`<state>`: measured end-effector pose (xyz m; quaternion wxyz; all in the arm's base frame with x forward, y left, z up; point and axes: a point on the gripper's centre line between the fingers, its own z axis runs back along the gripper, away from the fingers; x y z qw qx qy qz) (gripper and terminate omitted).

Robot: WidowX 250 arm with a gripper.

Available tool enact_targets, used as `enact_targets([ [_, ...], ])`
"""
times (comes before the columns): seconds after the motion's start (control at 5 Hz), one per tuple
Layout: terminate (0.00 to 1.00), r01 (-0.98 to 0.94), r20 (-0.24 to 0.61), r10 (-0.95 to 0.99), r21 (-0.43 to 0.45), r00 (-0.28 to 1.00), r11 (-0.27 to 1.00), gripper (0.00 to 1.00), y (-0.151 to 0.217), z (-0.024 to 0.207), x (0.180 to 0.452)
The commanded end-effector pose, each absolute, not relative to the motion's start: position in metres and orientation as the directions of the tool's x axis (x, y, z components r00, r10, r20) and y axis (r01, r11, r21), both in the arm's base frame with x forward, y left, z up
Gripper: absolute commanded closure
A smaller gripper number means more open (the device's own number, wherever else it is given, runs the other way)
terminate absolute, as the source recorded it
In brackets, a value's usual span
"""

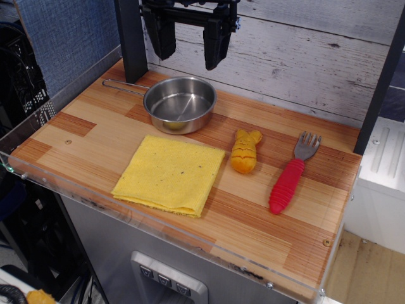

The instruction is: Place the saucepan on top of the towel

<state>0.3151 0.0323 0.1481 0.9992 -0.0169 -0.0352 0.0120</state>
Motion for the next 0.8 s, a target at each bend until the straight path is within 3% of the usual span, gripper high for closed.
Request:
enact_targets([
  [0.0,0.0,-0.023,0.07,0.025,-0.035,0.997,0.999,0.0,0.032,0.148,0.315],
  [0.4,0.0,-0.047,0.082,0.053,-0.076,0.995,0.996,0.0,0.057,0.133,0.369],
  [0.6,0.0,-0.053,0.099,0.057,-0.041,0.994,0.998,0.0,0.071,0.115,0.39],
])
